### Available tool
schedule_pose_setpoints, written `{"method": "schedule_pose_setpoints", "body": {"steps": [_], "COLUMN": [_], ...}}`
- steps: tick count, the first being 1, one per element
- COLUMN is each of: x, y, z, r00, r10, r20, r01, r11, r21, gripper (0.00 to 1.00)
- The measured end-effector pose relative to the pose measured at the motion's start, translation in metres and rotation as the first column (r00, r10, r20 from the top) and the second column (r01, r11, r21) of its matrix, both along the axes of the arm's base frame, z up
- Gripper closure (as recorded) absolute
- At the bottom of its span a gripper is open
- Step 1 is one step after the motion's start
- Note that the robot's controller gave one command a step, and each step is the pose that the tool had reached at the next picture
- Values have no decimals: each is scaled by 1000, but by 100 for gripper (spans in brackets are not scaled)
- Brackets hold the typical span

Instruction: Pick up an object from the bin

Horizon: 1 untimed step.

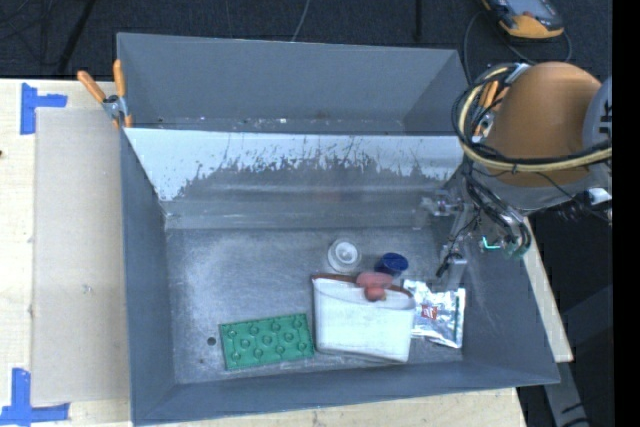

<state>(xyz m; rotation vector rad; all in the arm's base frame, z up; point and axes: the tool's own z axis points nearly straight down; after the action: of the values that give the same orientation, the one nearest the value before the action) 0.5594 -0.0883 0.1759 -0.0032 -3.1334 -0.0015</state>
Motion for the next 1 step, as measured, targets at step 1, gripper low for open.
{"method": "schedule_pose_setpoints", "body": {"steps": [1], "x": [11], "y": [35], "z": [-105], "r00": [987], "r10": [162], "r20": [21], "r01": [-162], "r11": [987], "r21": [-4], "gripper": [0]}}
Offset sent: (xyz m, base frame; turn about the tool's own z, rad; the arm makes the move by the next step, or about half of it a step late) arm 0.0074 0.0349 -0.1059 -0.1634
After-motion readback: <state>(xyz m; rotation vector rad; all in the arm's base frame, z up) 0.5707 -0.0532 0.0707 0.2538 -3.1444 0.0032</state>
